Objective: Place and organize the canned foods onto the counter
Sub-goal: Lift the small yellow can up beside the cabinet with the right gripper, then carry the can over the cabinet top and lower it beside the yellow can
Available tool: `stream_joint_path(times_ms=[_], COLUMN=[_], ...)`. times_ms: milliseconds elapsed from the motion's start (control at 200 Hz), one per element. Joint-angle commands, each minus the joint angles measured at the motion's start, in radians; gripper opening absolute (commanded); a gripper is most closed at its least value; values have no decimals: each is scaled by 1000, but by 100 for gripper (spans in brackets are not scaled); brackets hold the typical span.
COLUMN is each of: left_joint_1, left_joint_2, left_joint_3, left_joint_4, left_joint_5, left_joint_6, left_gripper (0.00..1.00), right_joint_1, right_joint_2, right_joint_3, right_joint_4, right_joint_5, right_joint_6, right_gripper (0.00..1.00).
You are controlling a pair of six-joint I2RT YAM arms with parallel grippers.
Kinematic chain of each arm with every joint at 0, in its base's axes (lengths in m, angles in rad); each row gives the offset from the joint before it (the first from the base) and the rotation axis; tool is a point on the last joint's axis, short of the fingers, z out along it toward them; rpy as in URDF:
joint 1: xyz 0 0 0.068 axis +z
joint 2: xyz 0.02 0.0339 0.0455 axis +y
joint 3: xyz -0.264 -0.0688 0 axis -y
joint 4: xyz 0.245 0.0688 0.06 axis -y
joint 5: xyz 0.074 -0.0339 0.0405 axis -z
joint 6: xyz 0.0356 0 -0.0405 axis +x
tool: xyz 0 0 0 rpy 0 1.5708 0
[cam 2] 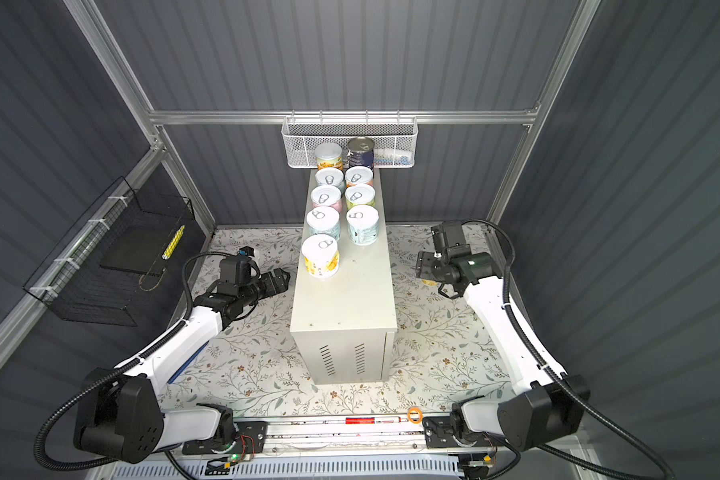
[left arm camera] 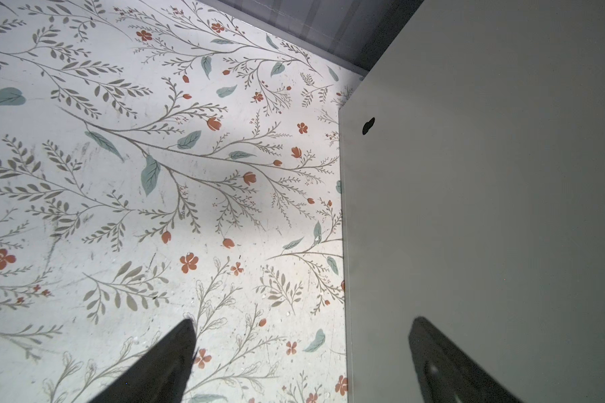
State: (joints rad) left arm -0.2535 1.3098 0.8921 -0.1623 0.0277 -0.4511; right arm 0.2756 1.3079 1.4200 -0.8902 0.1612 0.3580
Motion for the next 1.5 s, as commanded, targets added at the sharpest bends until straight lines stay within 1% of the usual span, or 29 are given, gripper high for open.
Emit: stream_joint_path(times_ms=[0, 210, 290, 420, 520, 625, 805, 1026, 1256, 1496], left_joint_1=[2, -8, -16, -27, -35, -38, -39, -43, -44, -44], left_joint_2=[-14, -21, -33, -69, -96, -121, -143, -168, -178, -178], left_joint_3=[47, 72, 95, 150, 207, 248, 270, 240, 225, 225], left_joint_4=[-27, -48, -84, -148, -204, -250, -288, -276, -266, -267], left_joint_5=[13, 8, -13, -24, -23, -47, -55, -75, -74, -78], left_joint_6=[28, 31, 38, 56, 76, 87, 104, 97, 92, 98], left_gripper=[96, 96, 96, 96, 96, 96, 96, 96, 96, 96], right_joint_1=[32, 124, 157, 213, 251, 288, 373, 458, 501, 507], right_joint_2=[-38, -48, -42, -17, -2, 18, 77, 162, 223, 271], right_joint_3=[110, 334, 400, 478, 508, 553, 636, 742, 798, 842], right_joint_4=[-102, -222, -247, -276, -277, -283, -305, -360, -378, -386], right_joint_5=[18, 87, 93, 68, 21, -13, -5, 10, 6, -9], right_joint_6=[-31, -54, -65, -89, -106, -116, -125, -137, -143, -152], right_gripper=[0, 0, 0, 0, 0, 0, 0, 0, 0, 0])
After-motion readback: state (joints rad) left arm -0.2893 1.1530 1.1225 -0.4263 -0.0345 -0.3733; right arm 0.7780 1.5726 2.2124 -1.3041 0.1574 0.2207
